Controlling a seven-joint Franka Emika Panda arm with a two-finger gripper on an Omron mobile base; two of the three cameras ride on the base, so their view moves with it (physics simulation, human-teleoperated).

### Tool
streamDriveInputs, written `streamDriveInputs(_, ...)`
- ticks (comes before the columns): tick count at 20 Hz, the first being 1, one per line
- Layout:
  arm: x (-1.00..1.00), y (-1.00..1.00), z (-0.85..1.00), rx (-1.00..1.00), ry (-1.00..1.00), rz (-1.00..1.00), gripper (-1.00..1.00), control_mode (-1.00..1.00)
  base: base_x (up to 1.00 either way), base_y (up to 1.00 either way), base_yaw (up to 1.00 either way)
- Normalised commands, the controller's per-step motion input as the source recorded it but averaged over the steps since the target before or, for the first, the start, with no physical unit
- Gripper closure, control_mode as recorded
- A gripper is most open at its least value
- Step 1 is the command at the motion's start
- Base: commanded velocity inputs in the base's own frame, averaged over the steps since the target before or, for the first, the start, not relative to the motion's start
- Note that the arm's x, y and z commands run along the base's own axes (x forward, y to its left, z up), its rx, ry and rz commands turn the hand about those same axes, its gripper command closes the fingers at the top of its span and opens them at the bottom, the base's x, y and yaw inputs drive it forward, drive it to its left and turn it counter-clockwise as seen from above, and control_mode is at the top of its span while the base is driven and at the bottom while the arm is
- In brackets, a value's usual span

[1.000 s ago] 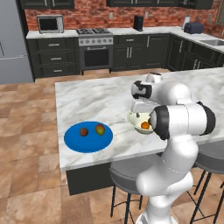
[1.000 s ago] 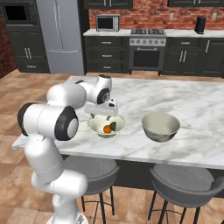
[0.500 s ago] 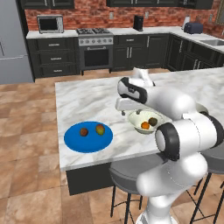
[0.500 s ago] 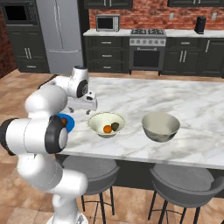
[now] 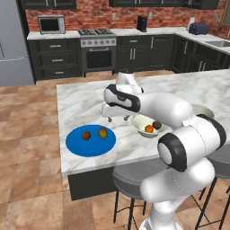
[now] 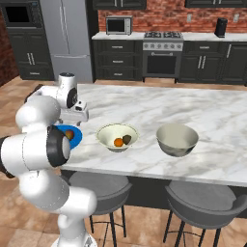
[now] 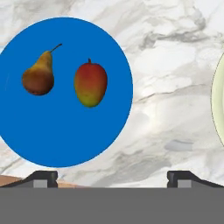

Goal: Take the fruits from the plate on the dining counter and place two fruits in each bowl.

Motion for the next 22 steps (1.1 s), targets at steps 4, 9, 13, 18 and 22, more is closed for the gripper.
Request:
streamDriveInputs(4, 0.02, 0.59, -0.63, -0.01, -0.01, 0.00, -1.00, -1.00, 0.00, 0.00, 0.00)
streamDriveInputs(9, 0.22, 0.31, -0.49, -0.01, -0.03, 0.00, -1.00, -1.00, 0.00, 0.00, 0.00)
streamDriveInputs(13, 0.39, 0.16, -0.40, -0.01, -0.05, 0.00, -1.00, -1.00, 0.00, 0.00, 0.00)
streamDriveInputs(18, 0.50, 0.03, -0.28, 0.00, -0.02, 0.00, -1.00, -1.00, 0.00, 0.00, 0.00)
streamDriveInputs(22, 0.25, 0.00, -0.16, 0.00, 0.00, 0.00, -1.00, -1.00, 0.00, 0.00, 0.00)
